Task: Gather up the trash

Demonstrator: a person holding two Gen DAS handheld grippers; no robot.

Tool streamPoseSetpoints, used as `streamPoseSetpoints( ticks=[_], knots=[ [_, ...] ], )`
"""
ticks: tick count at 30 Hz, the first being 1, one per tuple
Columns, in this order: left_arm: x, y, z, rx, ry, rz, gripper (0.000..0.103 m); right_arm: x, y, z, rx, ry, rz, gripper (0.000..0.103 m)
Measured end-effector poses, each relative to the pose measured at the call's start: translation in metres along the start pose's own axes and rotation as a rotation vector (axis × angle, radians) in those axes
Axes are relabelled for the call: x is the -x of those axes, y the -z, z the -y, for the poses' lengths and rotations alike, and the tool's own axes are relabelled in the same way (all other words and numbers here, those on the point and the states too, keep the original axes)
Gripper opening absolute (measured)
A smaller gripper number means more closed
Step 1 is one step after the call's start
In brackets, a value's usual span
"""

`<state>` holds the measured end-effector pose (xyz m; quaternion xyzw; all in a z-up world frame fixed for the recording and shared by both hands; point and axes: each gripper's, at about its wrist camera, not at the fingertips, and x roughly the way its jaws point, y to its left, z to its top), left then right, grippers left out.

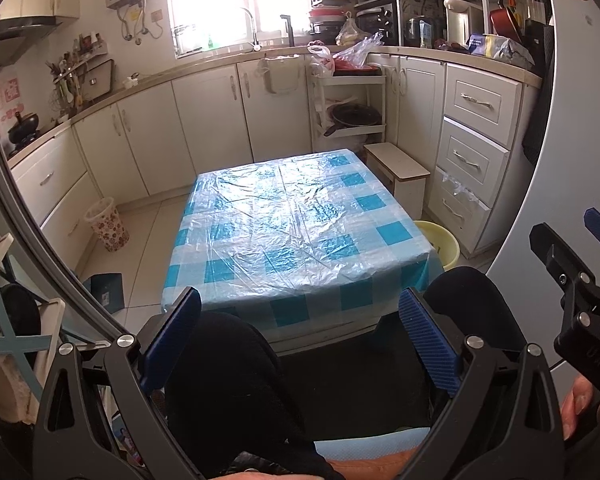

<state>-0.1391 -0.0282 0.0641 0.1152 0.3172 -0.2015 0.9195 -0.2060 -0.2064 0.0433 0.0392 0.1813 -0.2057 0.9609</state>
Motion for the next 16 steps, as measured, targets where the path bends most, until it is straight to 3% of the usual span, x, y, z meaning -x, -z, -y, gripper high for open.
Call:
streamPoseSetpoints(
  ticks=[7,16],
  knots=[
    [0.004,0.001,-0.016,0.031,-0.056,0.065,0.095,-0.003,-0.007,-0.013,0.039,-0.025,0.015,0.096],
    [-0.052,-0.019,-0.041,0.093,-0.084,-0.018,0.095,-0.044,-0.024,-0.039,0.092,-0.091,0.04,0.096]
  ],
)
